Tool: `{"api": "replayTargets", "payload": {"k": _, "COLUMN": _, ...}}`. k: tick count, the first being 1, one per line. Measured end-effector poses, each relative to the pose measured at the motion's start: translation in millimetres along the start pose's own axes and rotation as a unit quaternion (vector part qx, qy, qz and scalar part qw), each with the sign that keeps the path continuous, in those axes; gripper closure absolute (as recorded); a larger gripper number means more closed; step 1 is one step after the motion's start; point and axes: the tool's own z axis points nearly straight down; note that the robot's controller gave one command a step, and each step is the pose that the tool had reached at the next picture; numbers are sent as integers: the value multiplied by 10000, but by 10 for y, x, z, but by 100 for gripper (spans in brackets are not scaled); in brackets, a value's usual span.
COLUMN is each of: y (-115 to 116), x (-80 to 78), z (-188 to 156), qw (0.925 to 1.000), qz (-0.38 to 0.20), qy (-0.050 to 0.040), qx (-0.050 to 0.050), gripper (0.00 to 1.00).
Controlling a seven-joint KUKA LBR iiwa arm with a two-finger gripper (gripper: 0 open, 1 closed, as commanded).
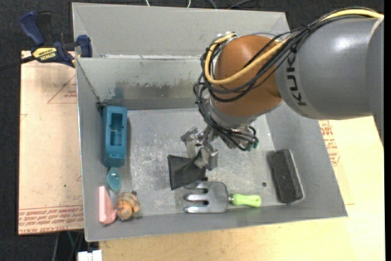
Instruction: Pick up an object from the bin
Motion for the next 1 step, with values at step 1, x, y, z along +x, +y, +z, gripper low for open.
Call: {"api": "replayTargets", "payload": {"k": 1, "y": -15, "x": -195, "z": -568, "qw": 9997, "qz": -249, "qy": -25, "qx": 6, "gripper": 100}}
